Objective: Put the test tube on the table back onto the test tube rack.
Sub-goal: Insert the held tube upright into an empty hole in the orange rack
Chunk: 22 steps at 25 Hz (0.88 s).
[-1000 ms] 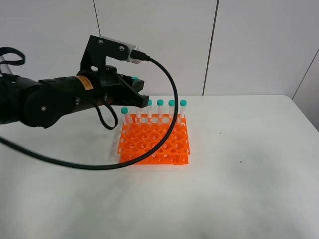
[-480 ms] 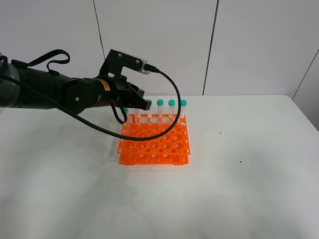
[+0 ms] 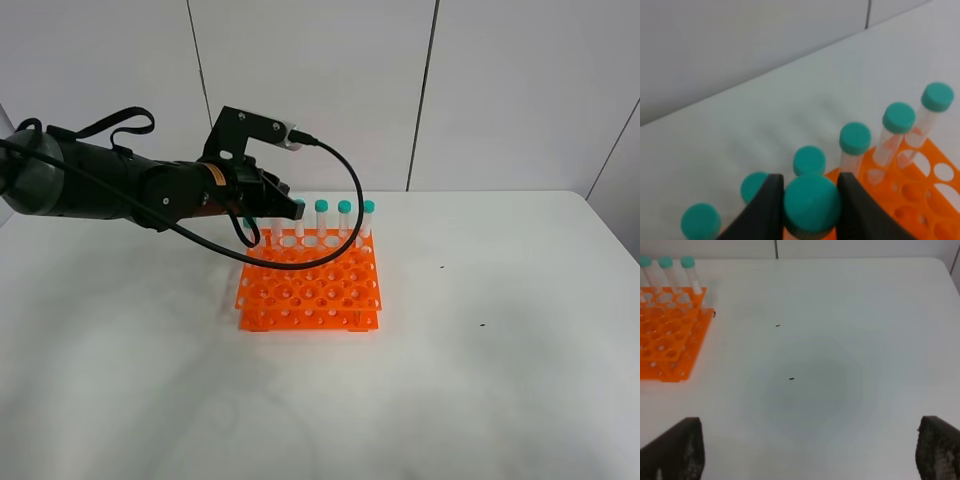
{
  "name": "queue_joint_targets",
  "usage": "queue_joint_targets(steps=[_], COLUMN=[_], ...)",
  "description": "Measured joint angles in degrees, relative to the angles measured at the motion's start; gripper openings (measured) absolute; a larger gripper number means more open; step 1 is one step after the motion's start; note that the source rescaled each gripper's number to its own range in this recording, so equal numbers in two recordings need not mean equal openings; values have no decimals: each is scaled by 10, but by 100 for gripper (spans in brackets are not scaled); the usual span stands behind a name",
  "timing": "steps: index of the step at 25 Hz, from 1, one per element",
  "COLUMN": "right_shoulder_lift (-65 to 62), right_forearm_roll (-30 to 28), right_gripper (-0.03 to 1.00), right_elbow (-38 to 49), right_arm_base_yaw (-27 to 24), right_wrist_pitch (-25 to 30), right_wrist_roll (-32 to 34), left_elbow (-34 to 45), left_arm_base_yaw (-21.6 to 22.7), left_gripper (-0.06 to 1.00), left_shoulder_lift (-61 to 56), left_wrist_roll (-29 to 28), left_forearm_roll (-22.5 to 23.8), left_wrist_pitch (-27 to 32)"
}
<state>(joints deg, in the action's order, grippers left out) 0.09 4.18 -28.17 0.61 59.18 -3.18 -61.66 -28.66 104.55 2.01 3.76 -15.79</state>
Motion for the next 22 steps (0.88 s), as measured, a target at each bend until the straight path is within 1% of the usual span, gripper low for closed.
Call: queue_joint_targets(steps=[6,15,21,22], right_shoulder_lift=[0,0,0,0], right_forearm_roll=[0,0,0,0], right_gripper=[92,92,92,92], right_elbow=[0,0,0,0], right_arm_base_yaw=[0,0,0,0], right_wrist_pitch=[0,0,0,0], right_wrist_roll=[0,0,0,0], left_elbow=[-6,-6,-6,-6], left_arm_base_yaw=[14,13,13,13], left_gripper=[0,0,0,0], left_shoulder_lift=[17,20,25,30], left_wrist_roll=[-4,-13,-40,-41], left_forearm_roll=[13,14,14,14], left_wrist_pitch=[-3,-13,-13,-20])
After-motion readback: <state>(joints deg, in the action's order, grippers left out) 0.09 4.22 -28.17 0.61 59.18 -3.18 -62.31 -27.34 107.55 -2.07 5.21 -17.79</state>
